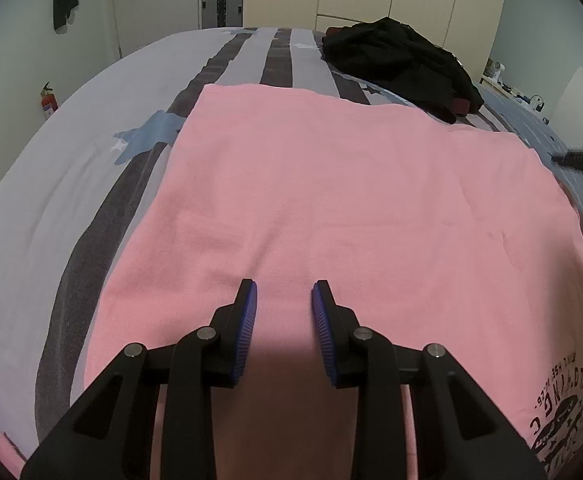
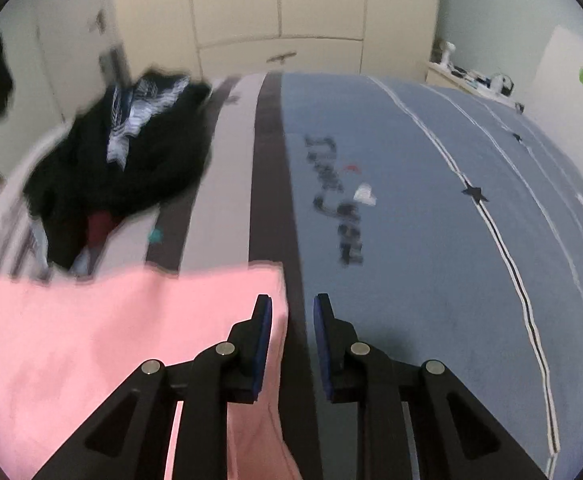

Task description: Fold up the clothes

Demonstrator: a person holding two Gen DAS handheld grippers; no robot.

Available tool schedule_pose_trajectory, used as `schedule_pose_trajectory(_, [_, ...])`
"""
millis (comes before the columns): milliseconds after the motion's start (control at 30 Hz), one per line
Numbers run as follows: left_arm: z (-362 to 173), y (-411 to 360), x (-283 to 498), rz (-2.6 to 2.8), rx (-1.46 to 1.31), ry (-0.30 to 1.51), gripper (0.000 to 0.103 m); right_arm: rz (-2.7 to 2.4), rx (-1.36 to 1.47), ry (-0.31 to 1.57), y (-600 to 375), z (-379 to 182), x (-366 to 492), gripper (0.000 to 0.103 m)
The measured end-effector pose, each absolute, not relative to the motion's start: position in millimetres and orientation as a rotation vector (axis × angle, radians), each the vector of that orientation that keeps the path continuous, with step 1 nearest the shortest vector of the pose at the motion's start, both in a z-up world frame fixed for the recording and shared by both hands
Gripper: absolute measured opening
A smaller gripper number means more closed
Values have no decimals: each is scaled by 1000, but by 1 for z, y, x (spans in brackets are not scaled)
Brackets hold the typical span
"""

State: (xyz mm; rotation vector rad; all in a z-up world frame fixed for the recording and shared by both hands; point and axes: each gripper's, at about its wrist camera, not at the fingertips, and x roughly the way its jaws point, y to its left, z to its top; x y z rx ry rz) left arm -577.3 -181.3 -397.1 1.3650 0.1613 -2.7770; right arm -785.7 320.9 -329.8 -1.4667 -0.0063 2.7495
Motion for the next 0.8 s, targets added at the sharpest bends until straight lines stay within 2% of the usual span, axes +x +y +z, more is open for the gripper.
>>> schedule_pose_trajectory(67, [-397,-181,-578,-2776,1369,164,26,2692,-1531,-46,320,-348,-783,19])
schedule_pose_trajectory(167, [-398,-182,-578,-2780,1366,168,26,2627,-1536,141,342,-366,-780,25])
schedule_pose_trajectory(333, [-399,-182,-578,-2784,1359,176,26,2661,-1524,220,345,-362,-785,27])
schedule_pose_trajectory(500, [-399,-183,-578,-2785,1361,184,26,2637,-1464,386,353,-355,-796,29])
schedule_pose_trajectory(567, [-398,-183,-577,-2787,1361,186,26,2648,-1440,424,353,-352,-802,40])
schedule_pose_trajectory(600, [-398,-183,-577,-2788,1361,187,26,2654,-1428,442,353,-351,-805,51])
schedule_pose_trajectory(633, [-398,-183,-577,-2789,1360,186,26,2667,-1435,423,348,-351,-807,57])
schedule_pose_trajectory(700, [-399,-183,-576,-2790,1356,185,26,2670,-1494,308,334,-357,-815,57])
schedule_pose_trajectory(767, [-399,-183,-576,-2791,1354,187,26,2666,-1526,229,325,-363,-820,56])
schedule_pose_trajectory(800, [-399,-183,-576,-2792,1353,190,26,2667,-1524,203,322,-365,-821,49])
